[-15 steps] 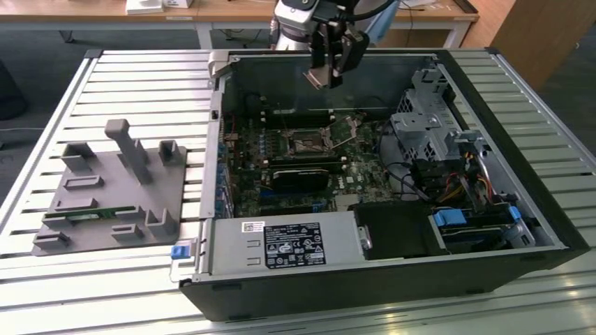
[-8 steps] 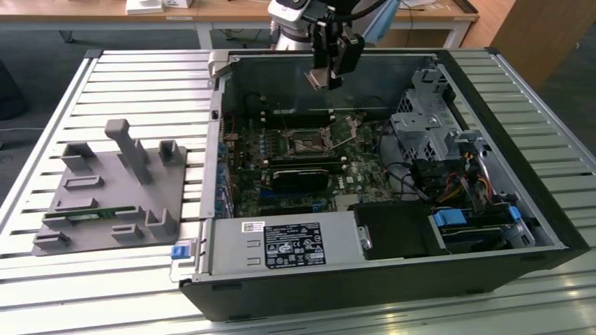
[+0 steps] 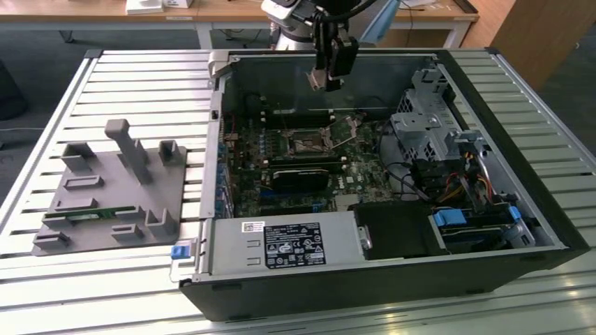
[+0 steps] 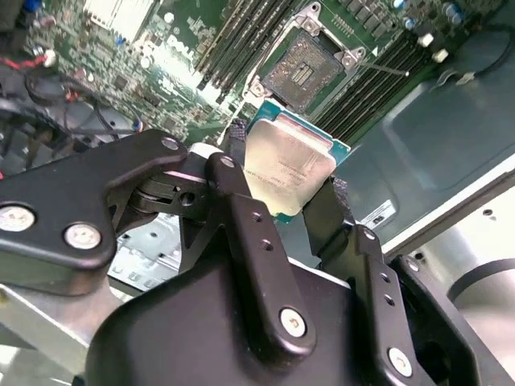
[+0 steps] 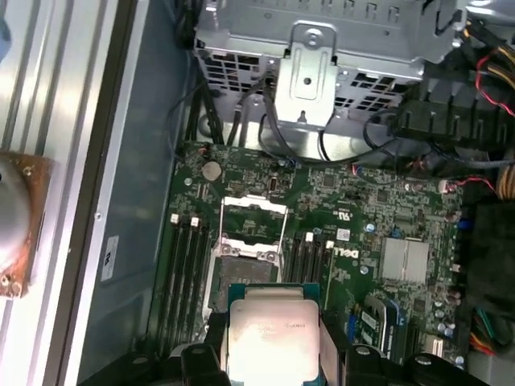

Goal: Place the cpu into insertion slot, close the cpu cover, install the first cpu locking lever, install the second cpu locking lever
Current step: 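Place the cpu into insertion slot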

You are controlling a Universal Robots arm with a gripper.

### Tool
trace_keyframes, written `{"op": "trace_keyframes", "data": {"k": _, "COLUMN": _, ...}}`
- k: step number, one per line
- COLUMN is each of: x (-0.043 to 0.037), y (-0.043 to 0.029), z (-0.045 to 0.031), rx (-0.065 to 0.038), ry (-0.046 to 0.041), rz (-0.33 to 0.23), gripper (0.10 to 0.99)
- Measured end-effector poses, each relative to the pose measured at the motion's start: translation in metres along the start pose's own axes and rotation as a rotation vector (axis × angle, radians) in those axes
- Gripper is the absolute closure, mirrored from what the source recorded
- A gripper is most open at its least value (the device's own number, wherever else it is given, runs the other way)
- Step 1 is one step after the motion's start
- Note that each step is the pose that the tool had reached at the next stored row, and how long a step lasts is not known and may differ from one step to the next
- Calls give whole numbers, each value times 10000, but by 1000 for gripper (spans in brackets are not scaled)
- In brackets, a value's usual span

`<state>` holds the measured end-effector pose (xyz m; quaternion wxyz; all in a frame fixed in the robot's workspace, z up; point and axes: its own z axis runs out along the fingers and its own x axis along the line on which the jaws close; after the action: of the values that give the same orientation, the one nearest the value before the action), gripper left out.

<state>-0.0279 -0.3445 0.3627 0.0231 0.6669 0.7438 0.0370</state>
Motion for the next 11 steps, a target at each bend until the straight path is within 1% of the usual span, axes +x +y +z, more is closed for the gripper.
{"op": "trace_keyframes", "data": {"k": 11, "x": 0, "y": -2, "z": 28, "rx": -26, "ry": -168, "rz": 1800, "gripper": 549}}
